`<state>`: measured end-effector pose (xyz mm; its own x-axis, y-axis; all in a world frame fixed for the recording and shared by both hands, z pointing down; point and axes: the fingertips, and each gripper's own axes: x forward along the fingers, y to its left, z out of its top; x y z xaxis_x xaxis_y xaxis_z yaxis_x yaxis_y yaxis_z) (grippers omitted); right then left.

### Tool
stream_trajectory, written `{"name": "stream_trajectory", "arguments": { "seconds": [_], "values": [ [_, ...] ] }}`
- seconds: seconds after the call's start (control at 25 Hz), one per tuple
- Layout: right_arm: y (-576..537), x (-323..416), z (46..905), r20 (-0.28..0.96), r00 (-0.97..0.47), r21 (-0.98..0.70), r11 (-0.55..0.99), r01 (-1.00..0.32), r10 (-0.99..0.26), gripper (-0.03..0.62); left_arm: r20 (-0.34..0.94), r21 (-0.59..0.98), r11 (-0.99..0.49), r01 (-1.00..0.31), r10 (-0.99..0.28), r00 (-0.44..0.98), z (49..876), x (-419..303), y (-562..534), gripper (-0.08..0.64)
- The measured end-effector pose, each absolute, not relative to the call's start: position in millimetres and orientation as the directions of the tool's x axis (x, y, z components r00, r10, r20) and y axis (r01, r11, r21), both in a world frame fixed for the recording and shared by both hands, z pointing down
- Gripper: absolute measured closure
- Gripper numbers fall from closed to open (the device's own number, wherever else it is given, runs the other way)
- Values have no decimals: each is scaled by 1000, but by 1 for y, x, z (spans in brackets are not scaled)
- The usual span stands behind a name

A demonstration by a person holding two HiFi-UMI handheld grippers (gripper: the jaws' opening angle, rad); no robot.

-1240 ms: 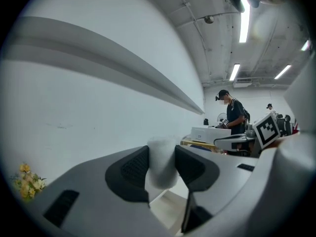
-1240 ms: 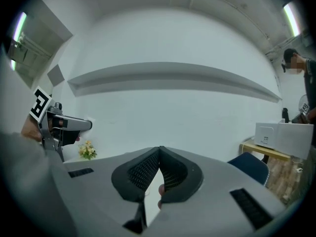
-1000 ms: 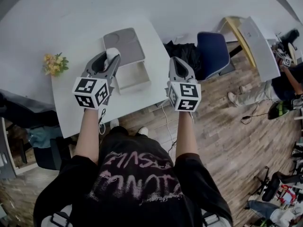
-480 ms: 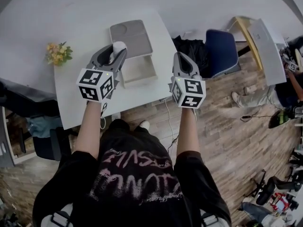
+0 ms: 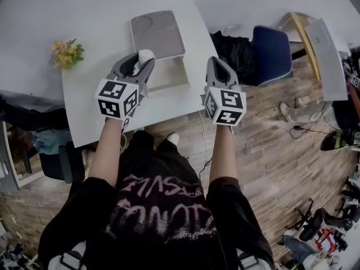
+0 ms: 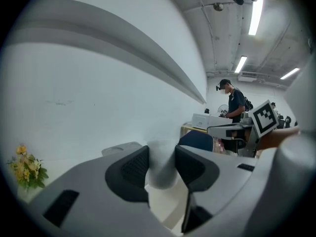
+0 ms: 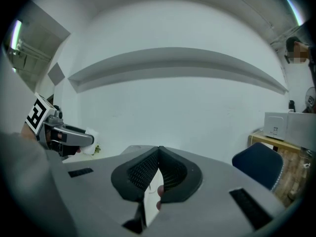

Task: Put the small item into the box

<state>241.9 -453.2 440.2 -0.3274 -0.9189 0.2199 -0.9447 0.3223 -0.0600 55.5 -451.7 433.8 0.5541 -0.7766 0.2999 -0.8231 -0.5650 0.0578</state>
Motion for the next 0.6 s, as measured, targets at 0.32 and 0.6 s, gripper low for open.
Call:
{"name": "stream_trajectory", "arguments": {
  "seconds": [0.32, 0.6],
  "values": [
    [-457, 250, 456, 245, -318, -56, 315, -948, -916, 583, 440, 64, -616, -785, -689, 576, 488, 73, -450, 393],
    [-457, 260, 470, 273, -305, -60, 301, -952, -912, 583, 599, 53, -674, -736, -569, 564, 537, 85, -451, 393]
  ]
}}
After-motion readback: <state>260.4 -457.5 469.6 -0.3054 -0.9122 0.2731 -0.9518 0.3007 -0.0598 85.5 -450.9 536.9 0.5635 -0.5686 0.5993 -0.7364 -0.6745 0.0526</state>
